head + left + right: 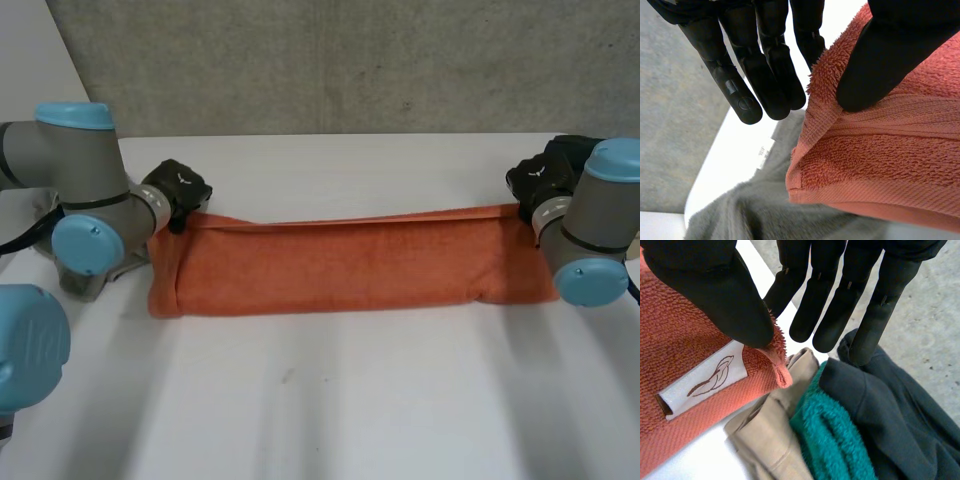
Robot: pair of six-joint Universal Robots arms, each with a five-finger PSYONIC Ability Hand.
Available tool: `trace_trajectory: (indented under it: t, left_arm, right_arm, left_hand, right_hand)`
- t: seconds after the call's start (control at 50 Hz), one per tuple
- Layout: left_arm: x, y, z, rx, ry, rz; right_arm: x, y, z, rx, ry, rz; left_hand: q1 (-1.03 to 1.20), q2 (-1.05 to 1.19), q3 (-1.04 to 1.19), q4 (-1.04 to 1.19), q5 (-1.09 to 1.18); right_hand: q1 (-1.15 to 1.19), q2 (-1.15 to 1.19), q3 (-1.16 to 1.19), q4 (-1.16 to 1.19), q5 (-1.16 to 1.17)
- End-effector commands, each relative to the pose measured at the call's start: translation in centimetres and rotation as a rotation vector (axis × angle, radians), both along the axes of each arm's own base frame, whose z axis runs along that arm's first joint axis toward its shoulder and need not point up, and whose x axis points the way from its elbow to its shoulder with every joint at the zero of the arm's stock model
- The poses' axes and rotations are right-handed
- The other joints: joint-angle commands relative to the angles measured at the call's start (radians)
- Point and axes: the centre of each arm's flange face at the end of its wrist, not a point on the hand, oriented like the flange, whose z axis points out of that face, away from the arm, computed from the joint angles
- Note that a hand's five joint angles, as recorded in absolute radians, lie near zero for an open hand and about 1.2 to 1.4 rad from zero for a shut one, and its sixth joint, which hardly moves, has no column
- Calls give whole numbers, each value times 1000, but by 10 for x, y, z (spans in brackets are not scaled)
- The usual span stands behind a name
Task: Fold the laundry.
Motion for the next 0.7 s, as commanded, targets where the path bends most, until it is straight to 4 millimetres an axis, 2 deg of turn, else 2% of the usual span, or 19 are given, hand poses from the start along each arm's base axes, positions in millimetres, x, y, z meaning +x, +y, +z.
trace_trajectory:
  t: [0.02,0.06,0.1,0.12,0.14,0.16,0.18,0.2,0.28,0.44,0.58,0.7]
  left_arm:
    - [-13,-7,3,-87,61,-20]
    - [-14,-8,3,-104,71,-18]
    - [-15,-10,2,-120,81,-14]
    - [-16,-10,2,-124,83,-14]
    - [-16,-11,4,-137,89,-10]
    - [-17,-11,6,-148,94,-5]
    - [-16,-12,7,-155,98,0]
    - [-16,-12,9,-158,102,7]
    - [-13,-9,22,-171,131,40]
    - [-6,12,42,-120,186,34]
    - [-2,35,41,-28,210,24]
    - [5,65,43,79,208,27]
  right_arm:
    - [8,-10,-2,-96,-16,8]
    - [9,-12,-3,-119,-18,8]
    - [13,-13,-6,-135,-12,16]
    - [14,-14,-6,-144,-9,15]
    - [14,-15,-9,-146,-2,9]
    - [14,-16,-8,-150,-1,3]
    - [14,-16,-9,-148,0,-3]
    - [14,-16,-9,-150,0,-11]
    - [14,-15,-7,-150,-7,-30]
    - [10,-2,16,-65,-136,34]
    - [6,18,24,123,-234,119]
    - [-14,47,27,345,-261,46]
  left_hand:
    - [245,198,204,194,227]
    - [245,198,204,194,227]
    - [-85,-131,-126,-136,-103]
    - [-234,-281,-276,-285,-253]
    - [-527,-573,-568,-577,-545]
    - [-724,-771,-765,-775,-743]
    - [-869,-915,-910,-920,-887]
    - [-976,-1023,-1018,-1027,-995]
    - [-976,-1023,-1018,-1027,-995]
    - [-976,-1023,-1018,-1027,-995]
    - [-976,-1023,-1018,-1027,-995]
    - [-976,-1023,-1018,-1027,-995]
  right_hand:
    - [262,215,207,196,198]
    - [262,215,207,196,198]
    - [-77,-124,-133,-143,-141]
    - [-166,-213,-221,-232,-230]
    - [-373,-420,-429,-439,-437]
    - [-564,-611,-620,-630,-628]
    - [-810,-857,-866,-876,-874]
    - [-960,-1007,-1015,-1025,-1023]
    - [-960,-1007,-1015,-1025,-1023]
    - [-960,-1007,-1015,-1025,-1023]
    - [-960,-1007,-1015,-1025,-1023]
    - [-960,-1007,-1015,-1025,-1023]
